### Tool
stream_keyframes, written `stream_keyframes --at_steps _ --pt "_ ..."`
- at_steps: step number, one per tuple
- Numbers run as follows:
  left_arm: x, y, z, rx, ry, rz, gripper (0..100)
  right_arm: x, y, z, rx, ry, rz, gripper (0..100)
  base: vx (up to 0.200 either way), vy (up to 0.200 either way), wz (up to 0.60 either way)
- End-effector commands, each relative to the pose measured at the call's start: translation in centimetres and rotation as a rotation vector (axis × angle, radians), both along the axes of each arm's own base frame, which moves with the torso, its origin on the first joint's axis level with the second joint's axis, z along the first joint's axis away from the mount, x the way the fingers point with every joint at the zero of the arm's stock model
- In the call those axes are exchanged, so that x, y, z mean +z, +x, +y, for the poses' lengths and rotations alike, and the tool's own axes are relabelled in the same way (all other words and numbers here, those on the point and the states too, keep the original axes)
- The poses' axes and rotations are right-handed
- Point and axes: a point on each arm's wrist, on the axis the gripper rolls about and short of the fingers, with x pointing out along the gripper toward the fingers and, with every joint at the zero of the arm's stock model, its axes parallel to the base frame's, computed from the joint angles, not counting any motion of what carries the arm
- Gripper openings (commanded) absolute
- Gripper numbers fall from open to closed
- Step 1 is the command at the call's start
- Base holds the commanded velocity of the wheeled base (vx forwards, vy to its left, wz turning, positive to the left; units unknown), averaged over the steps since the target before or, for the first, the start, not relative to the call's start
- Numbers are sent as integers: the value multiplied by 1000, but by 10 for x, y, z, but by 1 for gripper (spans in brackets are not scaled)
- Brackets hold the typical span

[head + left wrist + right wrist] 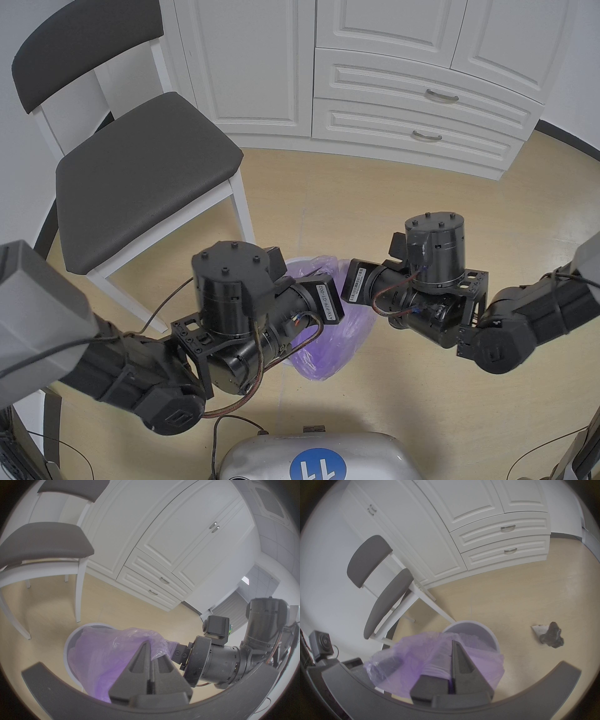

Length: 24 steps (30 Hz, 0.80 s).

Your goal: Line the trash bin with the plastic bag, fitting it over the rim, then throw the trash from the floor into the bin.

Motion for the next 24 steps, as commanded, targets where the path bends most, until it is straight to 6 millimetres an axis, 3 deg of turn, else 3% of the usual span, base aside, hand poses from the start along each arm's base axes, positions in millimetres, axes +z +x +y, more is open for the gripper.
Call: stream_keyframes --at_steps 1,8,23,24 --pt "-37 40 -3 79 11 56 0 -60 46 -1 -30 -11 57 0 0 0 0" --pt "-39 45 0 89 10 62 0 -77 54 13 -24 54 103 0 0 0 0" --pt "-68 58 -11 96 -8 134 0 -85 63 7 -47 55 89 0 0 0 0" --pt "-75 66 -13 110 -30 149 0 -86 66 6 -53 55 90 0 0 0 0"
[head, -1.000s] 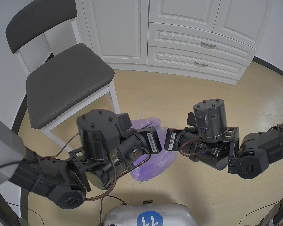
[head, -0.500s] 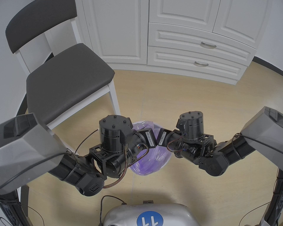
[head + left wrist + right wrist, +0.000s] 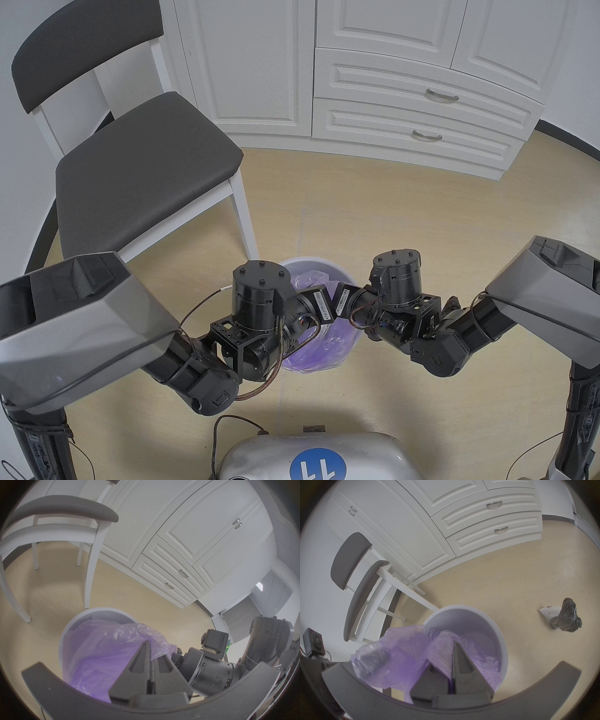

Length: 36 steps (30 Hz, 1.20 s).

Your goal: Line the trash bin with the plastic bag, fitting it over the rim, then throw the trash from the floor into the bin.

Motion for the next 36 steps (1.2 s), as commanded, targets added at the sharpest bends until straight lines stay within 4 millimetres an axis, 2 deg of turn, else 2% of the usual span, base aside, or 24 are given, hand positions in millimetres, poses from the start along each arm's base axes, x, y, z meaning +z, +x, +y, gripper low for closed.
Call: stream_keyframes --at_steps 1,6,13,14,22,24,25,26,27,29,31,36 --pt "-19 16 -5 24 -17 33 0 -5 5 -2 -11 -5 6 0 0 0 0" --pt "-27 37 5 73 -47 47 0 -7 10 -5 -24 -3 4 0 0 0 0" --pt "-28 57 21 88 -114 71 0 -14 16 -8 -39 -9 11 0 0 0 0" --pt "-24 66 31 110 -147 77 0 -15 21 -12 -53 -5 -2 0 0 0 0" --pt "-12 75 51 151 -156 54 0 3 21 -28 -73 -29 -33 0 0 0 0" --pt "-7 77 67 165 -89 47 0 6 18 -44 -76 -130 -52 0 0 0 0" --pt "-5 76 76 168 -37 40 0 6 18 -44 -76 -130 -52 0 0 0 0" --pt "-7 75 84 174 11 40 0 8 15 -54 -79 -182 -60 0 0 0 0" --pt "-7 75 84 174 11 40 0 8 15 -55 -80 -185 -59 0 0 0 0" --pt "-16 72 111 168 169 31 0 7 13 -69 -87 -254 -65 0 0 0 0" --pt "-25 69 129 150 269 29 0 6 12 -81 -90 -312 -67 0 0 0 0" --pt "-32 67 155 157 393 -4 0 6 5 -101 -89 -420 -67 0 0 0 0"
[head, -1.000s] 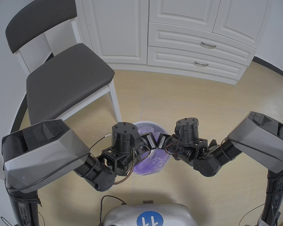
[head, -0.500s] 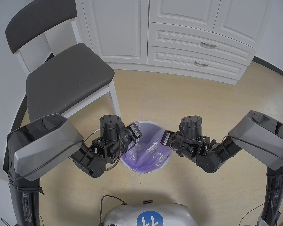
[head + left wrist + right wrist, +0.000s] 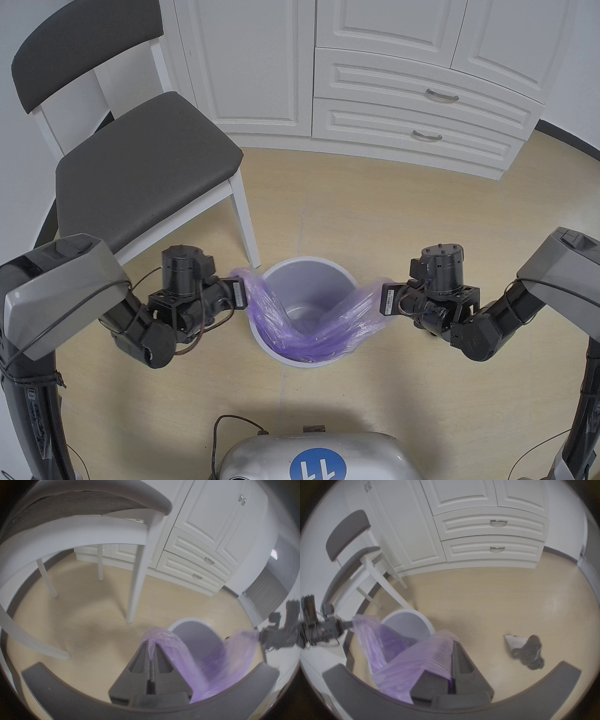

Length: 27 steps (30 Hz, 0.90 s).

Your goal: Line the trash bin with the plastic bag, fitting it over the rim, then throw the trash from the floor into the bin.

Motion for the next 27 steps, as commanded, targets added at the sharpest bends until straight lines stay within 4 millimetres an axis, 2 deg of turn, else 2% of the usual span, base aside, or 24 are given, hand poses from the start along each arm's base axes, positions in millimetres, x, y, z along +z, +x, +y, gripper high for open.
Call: stream_keyframes --at_steps 1,6,12,19,27 --pt "-4 -7 42 38 98 4 0 8 -11 -33 -28 -105 -3 0 0 0 0" --pt "-8 -9 53 39 171 -1 0 -5 -25 -53 -3 -277 34 0 0 0 0" --pt "-14 -16 56 25 211 -6 0 -19 -36 -56 45 -374 33 0 0 0 0" --pt "-5 -21 57 4 200 -15 0 -44 -37 -57 77 -447 100 0 0 0 0" --pt "6 -33 63 -41 179 -21 0 -41 -38 -61 80 -439 100 0 0 0 0"
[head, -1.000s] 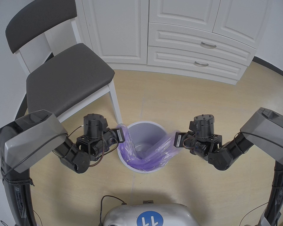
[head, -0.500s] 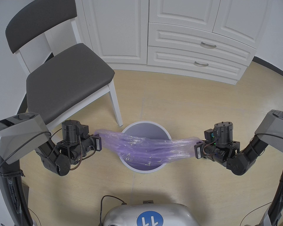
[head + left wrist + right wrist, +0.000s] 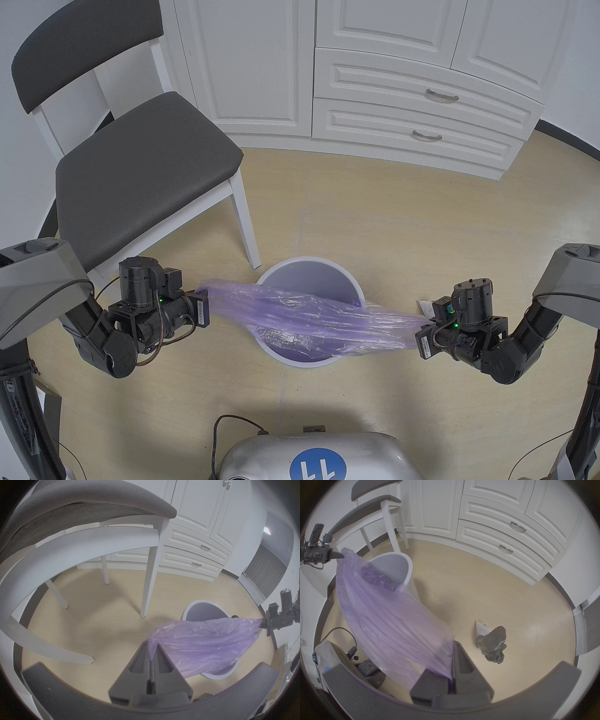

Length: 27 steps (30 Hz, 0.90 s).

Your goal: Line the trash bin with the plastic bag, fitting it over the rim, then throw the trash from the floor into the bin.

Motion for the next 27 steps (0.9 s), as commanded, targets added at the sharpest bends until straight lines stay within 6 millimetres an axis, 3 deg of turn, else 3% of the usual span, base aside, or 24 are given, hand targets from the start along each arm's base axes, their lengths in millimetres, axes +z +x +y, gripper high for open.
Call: stream_keyframes --at_steps 1,8,12,18,27 --pt "10 -10 3 -27 -15 -10 0 2 -3 -2 1 1 4 0 0 0 0" --pt "23 -19 12 -83 -47 -5 0 19 -15 -3 33 16 -31 0 0 0 0" --pt "25 -15 14 -71 -57 -22 0 24 -6 2 20 36 -68 0 0 0 0" --pt "28 -9 5 -58 -141 -21 0 21 14 21 -45 167 -167 0 0 0 0" --pt "20 -16 -8 -97 -166 15 0 15 13 21 -36 166 -152 0 0 0 0"
